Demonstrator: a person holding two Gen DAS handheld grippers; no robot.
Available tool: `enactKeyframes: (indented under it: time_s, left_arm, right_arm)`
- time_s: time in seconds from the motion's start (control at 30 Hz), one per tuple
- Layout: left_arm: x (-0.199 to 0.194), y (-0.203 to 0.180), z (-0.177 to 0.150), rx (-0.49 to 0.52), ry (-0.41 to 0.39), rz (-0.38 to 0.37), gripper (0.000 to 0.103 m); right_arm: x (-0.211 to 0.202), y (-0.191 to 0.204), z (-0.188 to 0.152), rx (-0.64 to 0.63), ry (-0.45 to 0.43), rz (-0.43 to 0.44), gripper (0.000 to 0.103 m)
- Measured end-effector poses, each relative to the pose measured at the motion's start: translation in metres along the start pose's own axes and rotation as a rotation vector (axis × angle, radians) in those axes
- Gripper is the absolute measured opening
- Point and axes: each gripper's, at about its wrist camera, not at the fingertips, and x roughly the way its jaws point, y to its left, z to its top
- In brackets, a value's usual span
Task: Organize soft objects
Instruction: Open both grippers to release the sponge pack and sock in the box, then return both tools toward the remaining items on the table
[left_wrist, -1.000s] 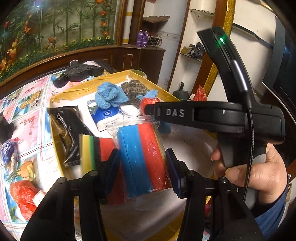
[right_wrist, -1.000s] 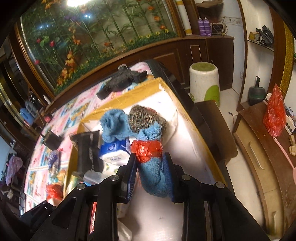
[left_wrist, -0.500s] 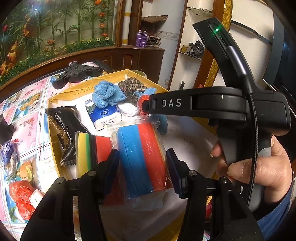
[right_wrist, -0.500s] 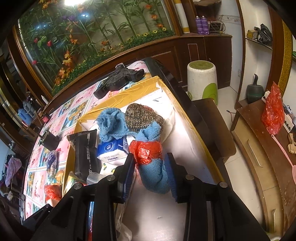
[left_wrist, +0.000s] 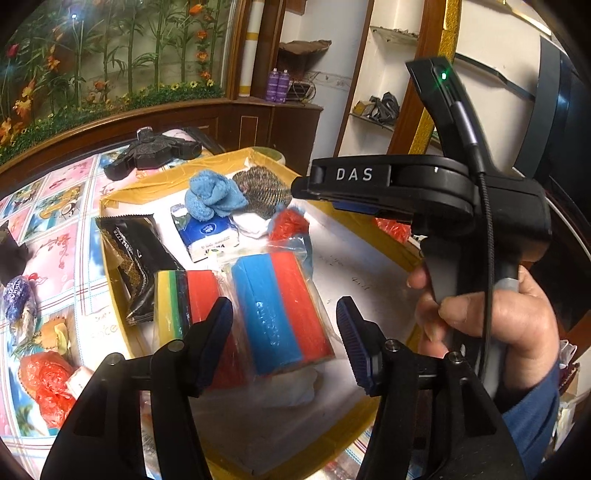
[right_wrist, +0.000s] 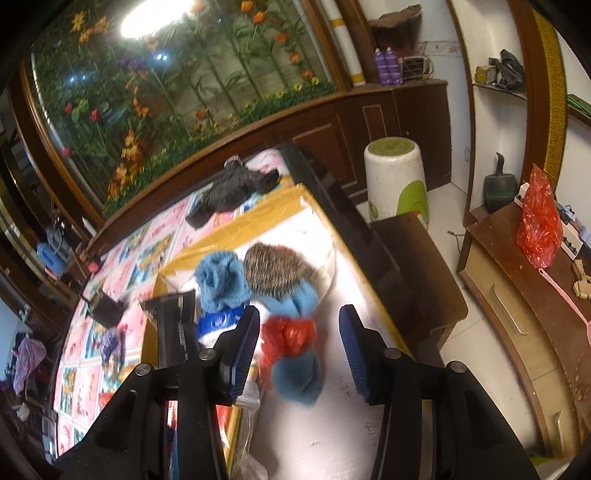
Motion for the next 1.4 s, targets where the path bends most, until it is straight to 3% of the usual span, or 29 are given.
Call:
enactKeyframes:
  time_s: [0.13, 0.33, 0.57, 0.83, 0.97, 1.03, 1.13, 1.23, 1.33, 1.4]
  left_arm:
    - [-0.013, 0.007, 0.000, -0.005, -0.029, -0.002, 0.057]
    - [-0.034, 0.040, -0.002, -0.036, -0.087, 0.052, 0.057]
    - [-0.055, 0.121, -0.009, -0.183, -0.117, 0.141, 0.057]
    - [-0.080, 0.220, -0.027, -0.327, -0.112, 0.368, 0.057]
    - [-0.081, 0.251, -0.035, -0.392, -0.084, 0.380, 0.057]
    - [-0.080, 0.259, -0.036, -0.406, -0.070, 0.378, 0.057]
    - [-0.081, 0.264, -0.039, -0.409, -0.056, 0.369, 0.057]
    - [-0.085, 0.269, -0.039, -0.410, -0.059, 0.386, 0.058]
    - [-0.091, 0.278, -0.041, -0.434, -0.066, 0.392, 0.058]
    - [-0.093, 0.285, -0.043, -0.451, -0.063, 0.400, 0.058]
  right_arm:
    - [-0.007, -0.002, -0.006, 0.027, -0.043, 0.020, 0.050]
    - [-0.012, 0.009, -0.014, -0.008, -0.085, 0.094, 0.050]
    - [-0.007, 0.012, -0.018, -0.037, -0.081, 0.079, 0.050]
    - [0.002, 0.030, -0.016, -0.086, -0.073, 0.098, 0.051]
    - [-0.001, 0.040, -0.017, -0.077, -0.088, 0.137, 0.052]
    - [-0.006, 0.061, -0.023, -0.116, -0.084, 0.193, 0.059]
    - [0.001, 0.114, -0.038, -0.276, -0.003, 0.283, 0.064]
    - [0.026, 0.171, -0.064, -0.400, 0.159, 0.344, 0.065]
    - [0.048, 0.215, -0.087, -0.533, 0.261, 0.318, 0.065]
    - [0.062, 0.234, -0.098, -0.620, 0.296, 0.238, 0.065]
